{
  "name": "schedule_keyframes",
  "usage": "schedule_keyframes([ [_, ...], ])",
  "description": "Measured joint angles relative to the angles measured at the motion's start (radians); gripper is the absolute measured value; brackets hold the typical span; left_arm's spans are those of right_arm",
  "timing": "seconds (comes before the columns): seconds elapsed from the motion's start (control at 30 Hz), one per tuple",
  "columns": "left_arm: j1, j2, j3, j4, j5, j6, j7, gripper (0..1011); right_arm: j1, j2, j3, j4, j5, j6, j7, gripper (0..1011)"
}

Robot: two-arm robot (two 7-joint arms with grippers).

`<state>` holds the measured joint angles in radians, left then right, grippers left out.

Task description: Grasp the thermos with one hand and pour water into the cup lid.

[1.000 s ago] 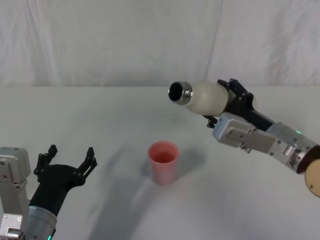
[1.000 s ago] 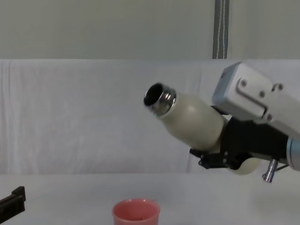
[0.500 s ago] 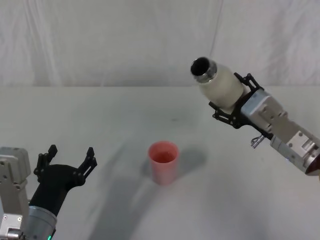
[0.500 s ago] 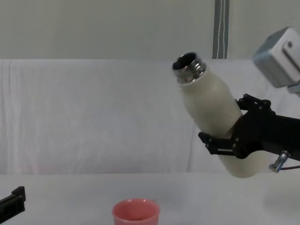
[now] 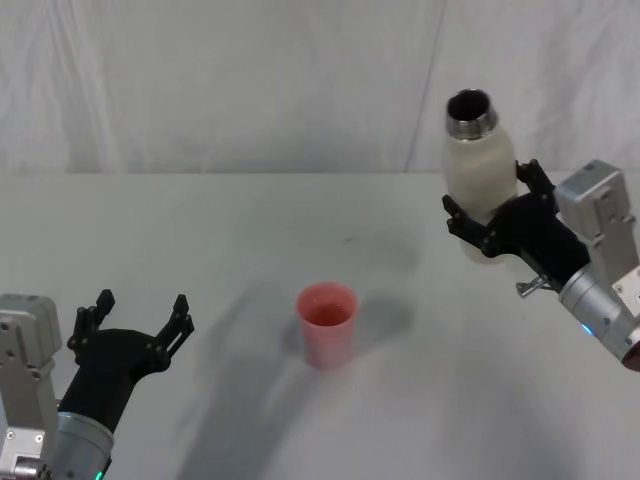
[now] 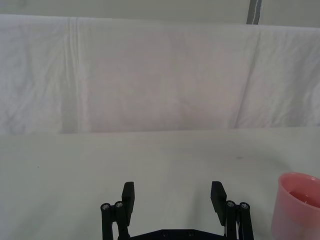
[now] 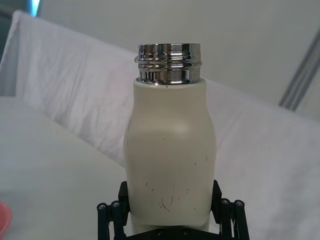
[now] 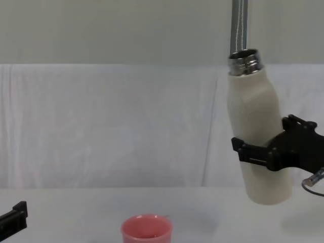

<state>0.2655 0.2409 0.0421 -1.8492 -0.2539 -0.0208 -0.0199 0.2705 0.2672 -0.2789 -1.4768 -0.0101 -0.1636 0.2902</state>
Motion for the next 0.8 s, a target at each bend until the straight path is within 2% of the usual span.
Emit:
schedule_keyframes([
  [0.03, 0.000, 0.000, 0.000, 0.000, 0.000, 0.000, 0.000, 1001, -0.005, -0.007, 0.010, 0.006, 0.026, 0.000, 0.003, 951],
  [0.2, 0.000, 0.000, 0.000, 0.000, 0.000, 0.000, 0.000, 1001, -0.019, -0.020, 0.036, 0.023, 0.090, 0.003, 0.012, 951],
  [0.33, 0.000, 0.000, 0.000, 0.000, 0.000, 0.000, 0.000, 1001, -0.028, -0.024, 0.049, 0.033, 0.122, 0.011, 0.014, 951],
  [0.8, 0.000, 0.000, 0.000, 0.000, 0.000, 0.000, 0.000, 1001, -0.055, -0.020, 0.074, 0.033, 0.182, 0.047, 0.012, 951],
])
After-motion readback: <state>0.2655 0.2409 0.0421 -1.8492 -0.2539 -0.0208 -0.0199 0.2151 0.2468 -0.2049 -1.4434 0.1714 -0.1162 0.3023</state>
